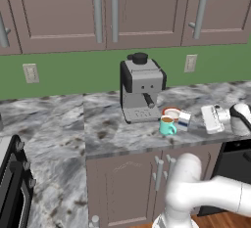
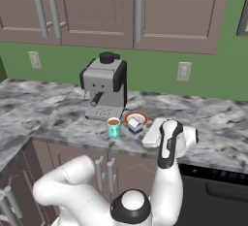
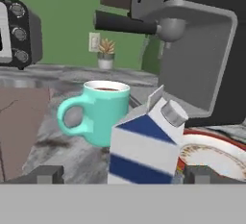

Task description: Take a sugar cube from the saucer and place it inside the coffee. Then, grab milk from the fridge and place it next to the coffee on the counter to sweeten the coffee.

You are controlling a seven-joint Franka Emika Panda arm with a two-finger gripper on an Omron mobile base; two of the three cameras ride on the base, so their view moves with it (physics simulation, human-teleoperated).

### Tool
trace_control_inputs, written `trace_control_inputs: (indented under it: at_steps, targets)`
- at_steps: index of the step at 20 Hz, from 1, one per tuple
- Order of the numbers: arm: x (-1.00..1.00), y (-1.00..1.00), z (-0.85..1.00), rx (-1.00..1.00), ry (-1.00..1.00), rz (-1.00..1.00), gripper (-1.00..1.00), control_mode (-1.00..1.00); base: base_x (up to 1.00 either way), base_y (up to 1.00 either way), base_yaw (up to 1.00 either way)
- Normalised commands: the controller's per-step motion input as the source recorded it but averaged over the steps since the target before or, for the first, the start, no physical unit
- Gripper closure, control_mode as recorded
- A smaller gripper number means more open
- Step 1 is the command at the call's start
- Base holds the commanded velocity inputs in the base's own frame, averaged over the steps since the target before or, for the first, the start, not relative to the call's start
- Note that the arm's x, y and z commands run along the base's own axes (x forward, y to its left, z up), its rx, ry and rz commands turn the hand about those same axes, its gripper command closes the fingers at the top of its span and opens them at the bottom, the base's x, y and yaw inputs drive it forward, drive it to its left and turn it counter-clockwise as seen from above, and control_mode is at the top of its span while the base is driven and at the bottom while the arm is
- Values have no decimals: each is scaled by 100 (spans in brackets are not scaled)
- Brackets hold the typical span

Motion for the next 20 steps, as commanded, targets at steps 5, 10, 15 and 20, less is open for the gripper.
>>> trace_control_inputs:
  at_steps: [5, 10, 15, 20]
  targets:
    - [-58, -6, 69, -5, -61, -1, -100, -100, 0, 0, 0]
    - [-70, 14, 59, -26, -94, 0, -100, -100, 0, 0, 0]
    - [-63, 69, 45, -36, -95, 0, -100, -100, 0, 0, 0]
    - [-50, 99, 58, -45, -86, 0, -100, -100, 0, 0, 0]
